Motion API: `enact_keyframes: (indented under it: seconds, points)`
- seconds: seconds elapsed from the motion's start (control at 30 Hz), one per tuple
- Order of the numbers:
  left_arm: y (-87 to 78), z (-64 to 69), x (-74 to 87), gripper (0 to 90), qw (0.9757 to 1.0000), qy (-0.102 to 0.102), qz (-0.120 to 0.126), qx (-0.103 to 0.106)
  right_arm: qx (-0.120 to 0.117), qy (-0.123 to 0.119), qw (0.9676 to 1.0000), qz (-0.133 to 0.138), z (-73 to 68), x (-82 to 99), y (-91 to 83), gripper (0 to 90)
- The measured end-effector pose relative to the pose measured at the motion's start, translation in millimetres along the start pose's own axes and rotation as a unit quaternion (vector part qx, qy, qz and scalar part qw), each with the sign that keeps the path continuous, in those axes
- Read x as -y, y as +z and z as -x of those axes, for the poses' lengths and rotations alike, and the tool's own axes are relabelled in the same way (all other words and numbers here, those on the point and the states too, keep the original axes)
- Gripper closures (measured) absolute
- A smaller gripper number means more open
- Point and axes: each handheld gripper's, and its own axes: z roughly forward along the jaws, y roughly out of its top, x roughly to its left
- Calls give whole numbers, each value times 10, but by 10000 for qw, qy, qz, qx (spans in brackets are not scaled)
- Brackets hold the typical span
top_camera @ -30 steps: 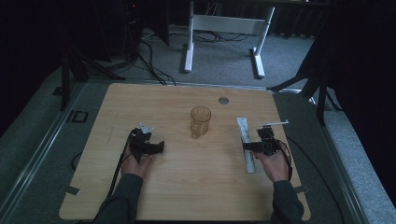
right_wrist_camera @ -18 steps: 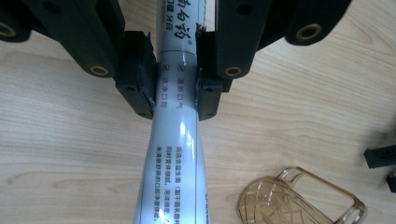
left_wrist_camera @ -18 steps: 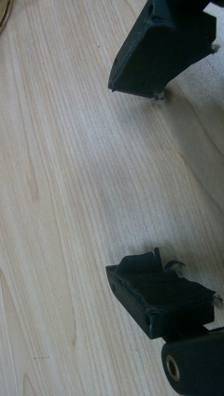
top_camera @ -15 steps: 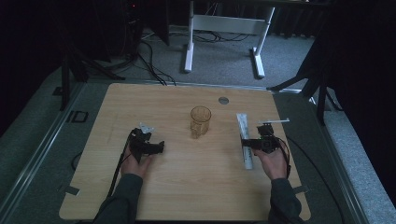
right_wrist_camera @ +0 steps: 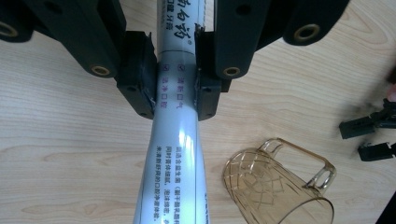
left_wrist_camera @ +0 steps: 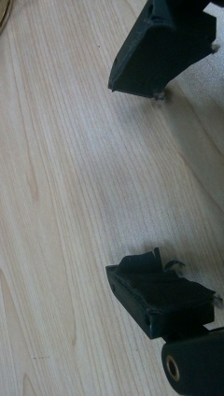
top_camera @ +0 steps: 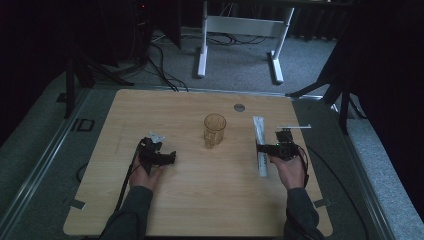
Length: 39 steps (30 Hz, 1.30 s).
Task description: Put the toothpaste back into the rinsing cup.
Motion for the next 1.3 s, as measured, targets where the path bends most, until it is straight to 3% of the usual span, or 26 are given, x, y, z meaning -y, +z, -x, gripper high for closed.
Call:
enact_keyframes:
  seconds: [1.3]
  points:
    - [3,1,-2,106,10000,-3,3,0,-257,96,9978,602,-37,-206,21,723]
